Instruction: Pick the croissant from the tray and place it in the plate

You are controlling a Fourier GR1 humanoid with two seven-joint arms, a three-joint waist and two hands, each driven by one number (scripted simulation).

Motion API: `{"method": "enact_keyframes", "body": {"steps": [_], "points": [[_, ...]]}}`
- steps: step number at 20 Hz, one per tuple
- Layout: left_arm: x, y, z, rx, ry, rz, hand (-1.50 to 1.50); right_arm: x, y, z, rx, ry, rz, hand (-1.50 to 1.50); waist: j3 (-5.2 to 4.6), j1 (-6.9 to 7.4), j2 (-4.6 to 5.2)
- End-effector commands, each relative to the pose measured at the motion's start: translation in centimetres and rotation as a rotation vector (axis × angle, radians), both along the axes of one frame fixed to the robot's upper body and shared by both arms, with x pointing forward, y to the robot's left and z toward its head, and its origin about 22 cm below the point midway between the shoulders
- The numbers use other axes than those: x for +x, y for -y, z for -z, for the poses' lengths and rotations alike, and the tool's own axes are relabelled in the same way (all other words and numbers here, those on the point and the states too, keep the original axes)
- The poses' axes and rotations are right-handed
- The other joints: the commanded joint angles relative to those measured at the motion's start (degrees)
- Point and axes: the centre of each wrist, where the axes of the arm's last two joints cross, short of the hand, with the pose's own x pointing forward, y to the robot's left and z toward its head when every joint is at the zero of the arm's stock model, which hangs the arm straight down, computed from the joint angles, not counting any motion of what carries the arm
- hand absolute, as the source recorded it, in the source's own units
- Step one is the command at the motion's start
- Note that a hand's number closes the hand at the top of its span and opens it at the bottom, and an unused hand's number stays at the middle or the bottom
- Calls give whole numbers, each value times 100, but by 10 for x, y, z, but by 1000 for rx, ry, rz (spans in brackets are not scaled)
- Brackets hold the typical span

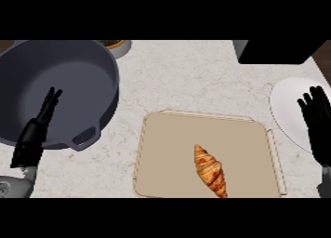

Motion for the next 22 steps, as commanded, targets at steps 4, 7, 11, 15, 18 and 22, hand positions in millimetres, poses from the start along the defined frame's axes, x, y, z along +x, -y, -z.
{"method": "enact_keyframes", "body": {"steps": [4, 7, 11, 15, 18, 22], "points": [[-9, 20, 2, -156, -106, -17, 0, 14, -89, -36, -231, 39, -672, 150, 95, 425, 218], [-15, 14, 1, -145, -133, -19, 0, 31, -72, -103, -714, 278, -721, 150, -184, 639, -120], [-25, 24, 15, -236, -269, -51, 0, 21, -89, -128, -1135, 465, -850, 150, 56, 305, 86], [-27, 36, 11, -300, -293, -100, 0, -8, -112, -21, -533, 246, -930, -150, 156, 91, 300], [-19, 45, -1, -313, -306, -90, 0, -3, -116, -16, -546, 299, -1128, -150, 150, 107, 288], [-25, 41, 3, -303, -329, -127, 0, 3, -113, -32, -870, 307, -1273, -150, 129, 58, 231]]}}
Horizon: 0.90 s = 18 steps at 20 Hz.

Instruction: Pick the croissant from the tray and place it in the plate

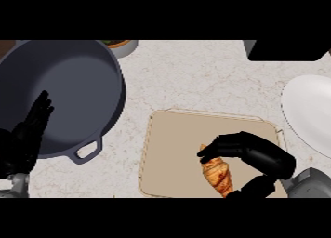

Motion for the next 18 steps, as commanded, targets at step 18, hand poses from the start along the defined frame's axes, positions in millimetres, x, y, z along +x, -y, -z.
{"method": "enact_keyframes", "body": {"steps": [18], "points": [[-9, 59, 55, -113, -169, 19, 0, -10, -90, -38, -946, 297, -204, -150, -188, -158, 67]]}}
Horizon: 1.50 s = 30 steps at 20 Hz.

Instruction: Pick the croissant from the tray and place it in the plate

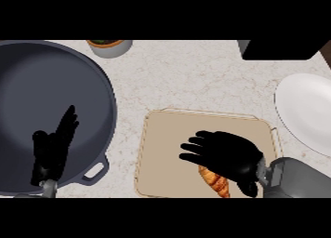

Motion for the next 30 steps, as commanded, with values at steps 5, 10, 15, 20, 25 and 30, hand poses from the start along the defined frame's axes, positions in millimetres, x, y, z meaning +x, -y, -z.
{"method": "enact_keyframes", "body": {"steps": [5, 10, 15, 20, 25, 30], "points": [[10, 18, 6, -26, -10, 17, 0, -6, -28, 30, -189, -24, 46, -150, -33, 9, 45], [9, 17, 9, -25, -14, 9, 0, 12, -38, 16, -241, -29, 37, -150, -34, 14, 43], [10, 5, 16, -27, -27, 4, 0, 4, -28, 37, -243, -41, 26, -150, -34, 1, 44], [5, -2, 23, -11, -32, -4, 0, -5, -40, 26, -242, -46, 42, -150, -35, -20, 34], [16, 8, 16, -42, -26, 13, 0, 2, -37, 63, -264, -53, 47, -150, -33, 8, 49], [19, 2, 15, -29, -10, 16, 0, 0, -21, 70, -289, -57, 52, -150, -34, -18, 42]]}}
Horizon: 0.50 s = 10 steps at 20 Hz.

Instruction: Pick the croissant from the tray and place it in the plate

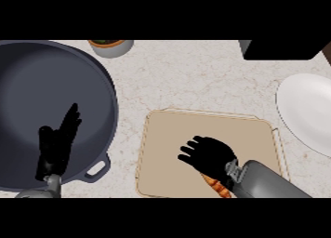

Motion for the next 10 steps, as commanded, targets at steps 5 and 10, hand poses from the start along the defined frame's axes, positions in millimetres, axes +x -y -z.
{"method": "enact_keyframes", "body": {"steps": [5, 10], "points": [[10, 7, 6, -21, -12, 18, 0, 19, 8, 16, -22, 6, -78, 150, -63, -8, 44], [9, 8, 11, -21, -13, -2, 0, 6, 8, 5, 49, 68, -116, 150, -64, -38, 33]]}}
